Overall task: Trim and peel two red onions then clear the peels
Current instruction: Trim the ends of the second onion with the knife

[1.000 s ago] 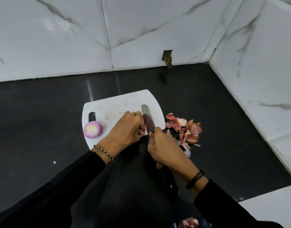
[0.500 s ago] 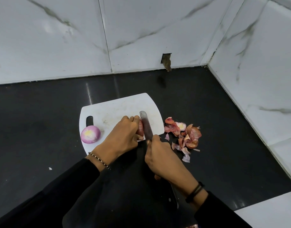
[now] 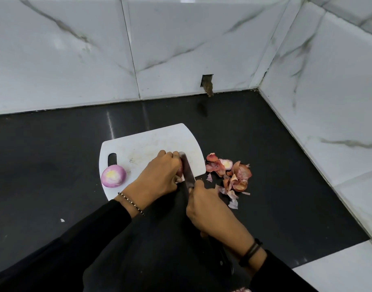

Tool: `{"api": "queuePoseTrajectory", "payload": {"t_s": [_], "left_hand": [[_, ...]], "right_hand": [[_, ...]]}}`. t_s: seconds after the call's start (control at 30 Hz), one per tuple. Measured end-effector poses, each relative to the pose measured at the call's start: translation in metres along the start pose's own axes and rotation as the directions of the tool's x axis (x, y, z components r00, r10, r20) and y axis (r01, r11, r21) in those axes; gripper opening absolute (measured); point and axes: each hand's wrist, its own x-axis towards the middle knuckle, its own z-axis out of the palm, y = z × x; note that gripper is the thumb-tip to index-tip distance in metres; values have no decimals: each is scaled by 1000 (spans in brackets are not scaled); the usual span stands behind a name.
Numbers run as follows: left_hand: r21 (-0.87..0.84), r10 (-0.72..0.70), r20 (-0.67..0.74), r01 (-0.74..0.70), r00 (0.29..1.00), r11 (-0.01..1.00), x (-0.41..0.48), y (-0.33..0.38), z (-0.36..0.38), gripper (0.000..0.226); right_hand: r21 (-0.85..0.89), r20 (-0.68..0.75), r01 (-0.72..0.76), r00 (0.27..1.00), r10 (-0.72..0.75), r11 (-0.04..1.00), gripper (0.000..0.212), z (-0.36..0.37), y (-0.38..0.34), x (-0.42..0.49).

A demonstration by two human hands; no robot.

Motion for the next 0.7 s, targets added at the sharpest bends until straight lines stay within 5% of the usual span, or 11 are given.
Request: {"api": "queuePoseTrajectory", "payload": {"t_s": [0.17,0.7], "left_hand": [[-20,-7,-3,7,1000,1000,1,-3,0,40],[-57,-45,20,46,999,997,-7,13,-30,11]], "right_hand": [[27,-27,-30,999,31,999,24,-3,-11,-7],[80,-100,-80,991,88,994,30,11,-23,-12]]}}
